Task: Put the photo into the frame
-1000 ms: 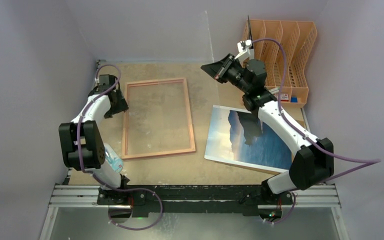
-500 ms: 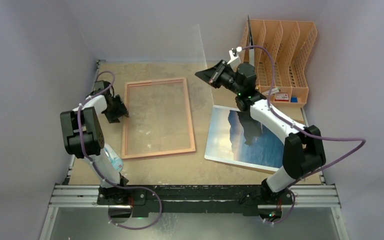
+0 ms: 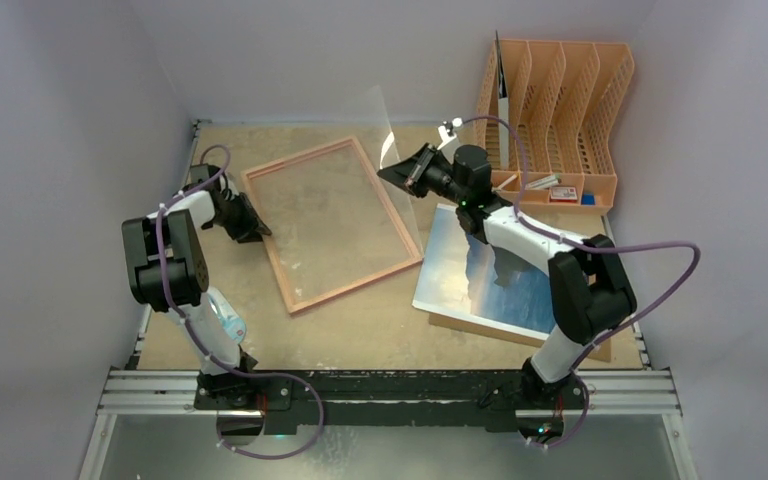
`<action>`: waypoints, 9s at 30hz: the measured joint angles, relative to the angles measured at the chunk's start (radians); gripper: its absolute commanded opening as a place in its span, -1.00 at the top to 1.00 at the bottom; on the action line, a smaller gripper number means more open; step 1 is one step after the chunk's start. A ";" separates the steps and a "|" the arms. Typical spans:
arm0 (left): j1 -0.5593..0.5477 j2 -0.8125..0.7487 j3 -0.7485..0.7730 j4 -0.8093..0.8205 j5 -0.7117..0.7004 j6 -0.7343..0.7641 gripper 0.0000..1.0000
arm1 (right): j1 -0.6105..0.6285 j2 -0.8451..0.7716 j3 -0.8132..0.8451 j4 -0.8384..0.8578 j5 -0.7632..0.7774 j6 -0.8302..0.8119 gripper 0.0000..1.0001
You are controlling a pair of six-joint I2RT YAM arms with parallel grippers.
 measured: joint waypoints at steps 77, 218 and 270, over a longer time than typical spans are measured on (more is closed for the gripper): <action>-0.084 -0.179 0.131 -0.107 -0.311 0.034 0.08 | 0.027 0.158 0.050 0.188 -0.014 0.180 1.00; -0.097 0.006 0.022 0.035 -0.190 -0.091 0.62 | -0.004 0.551 0.107 0.520 -0.039 0.065 1.00; -0.121 -0.027 0.035 -0.023 -0.198 -0.096 0.53 | -0.016 0.555 -0.006 0.715 -0.006 0.104 1.00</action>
